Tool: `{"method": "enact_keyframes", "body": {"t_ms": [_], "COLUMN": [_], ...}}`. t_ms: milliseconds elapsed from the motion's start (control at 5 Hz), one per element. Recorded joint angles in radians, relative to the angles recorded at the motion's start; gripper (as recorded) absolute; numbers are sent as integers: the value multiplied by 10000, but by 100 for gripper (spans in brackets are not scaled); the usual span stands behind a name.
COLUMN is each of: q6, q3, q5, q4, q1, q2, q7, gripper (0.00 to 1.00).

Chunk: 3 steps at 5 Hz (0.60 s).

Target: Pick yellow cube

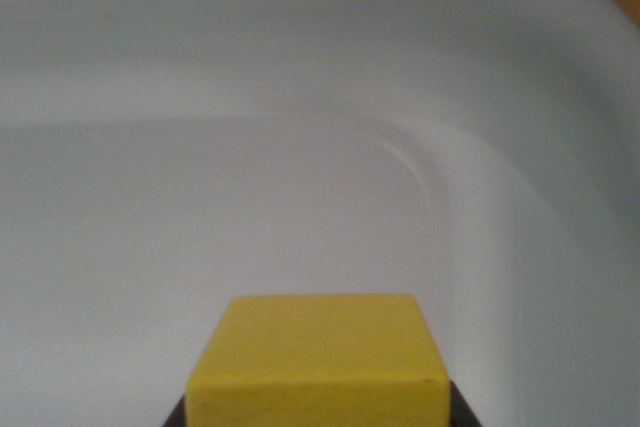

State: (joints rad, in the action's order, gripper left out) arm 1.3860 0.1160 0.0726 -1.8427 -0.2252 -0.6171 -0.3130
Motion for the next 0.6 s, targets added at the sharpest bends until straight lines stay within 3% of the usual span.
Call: {"method": "enact_keyframes", "body": {"t_ms": [200, 400, 600], "q6": [472, 472, 927], "q3": [6, 6, 12], "q5": [-9, -9, -19], "q4": [-428, -428, -840], "q1": [-15, -15, -29], "q2": [45, 45, 89], "q7": [11, 11, 22], "gripper": [100, 100, 100]}}
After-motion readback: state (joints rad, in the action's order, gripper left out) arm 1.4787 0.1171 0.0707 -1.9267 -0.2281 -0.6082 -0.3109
